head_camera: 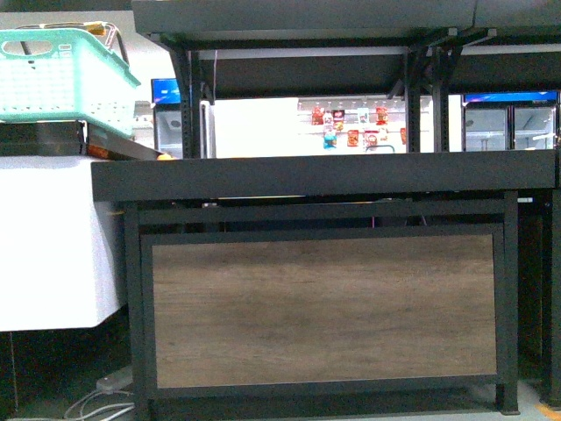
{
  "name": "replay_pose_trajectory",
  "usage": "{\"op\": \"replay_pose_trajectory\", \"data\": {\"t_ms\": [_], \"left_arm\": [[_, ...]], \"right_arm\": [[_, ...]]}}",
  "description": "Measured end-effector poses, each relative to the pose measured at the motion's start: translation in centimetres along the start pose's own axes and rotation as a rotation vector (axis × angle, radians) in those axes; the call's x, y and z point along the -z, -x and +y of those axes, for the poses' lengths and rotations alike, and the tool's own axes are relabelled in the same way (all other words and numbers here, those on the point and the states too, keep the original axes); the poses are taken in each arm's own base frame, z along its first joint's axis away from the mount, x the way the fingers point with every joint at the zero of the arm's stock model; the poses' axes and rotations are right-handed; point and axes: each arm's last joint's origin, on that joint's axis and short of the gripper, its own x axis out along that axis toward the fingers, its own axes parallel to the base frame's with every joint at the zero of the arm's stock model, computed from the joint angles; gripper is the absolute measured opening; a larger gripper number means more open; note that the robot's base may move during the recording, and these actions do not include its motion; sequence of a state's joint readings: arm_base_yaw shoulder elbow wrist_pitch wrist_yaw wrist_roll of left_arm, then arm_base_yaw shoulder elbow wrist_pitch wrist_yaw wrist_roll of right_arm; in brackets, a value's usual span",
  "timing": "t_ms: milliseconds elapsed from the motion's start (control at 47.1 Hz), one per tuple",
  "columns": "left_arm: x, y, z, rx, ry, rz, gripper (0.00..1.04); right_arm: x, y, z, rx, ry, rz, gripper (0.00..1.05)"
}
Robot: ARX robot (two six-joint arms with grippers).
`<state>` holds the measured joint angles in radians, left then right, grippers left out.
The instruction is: Pick lemon from shelf
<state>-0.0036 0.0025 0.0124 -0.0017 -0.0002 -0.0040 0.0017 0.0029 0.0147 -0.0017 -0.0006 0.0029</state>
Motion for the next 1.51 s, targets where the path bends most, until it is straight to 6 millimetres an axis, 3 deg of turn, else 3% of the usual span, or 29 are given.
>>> {"op": "replay_pose_trajectory", "data": {"t_ms": [1507], "left_arm": [[-0.01,0.00,0.00,0.000,0.000,-0.001,0.97]], "right_arm": [[0.00,0.00,0.00,0.000,0.000,0.000,0.97]]}}
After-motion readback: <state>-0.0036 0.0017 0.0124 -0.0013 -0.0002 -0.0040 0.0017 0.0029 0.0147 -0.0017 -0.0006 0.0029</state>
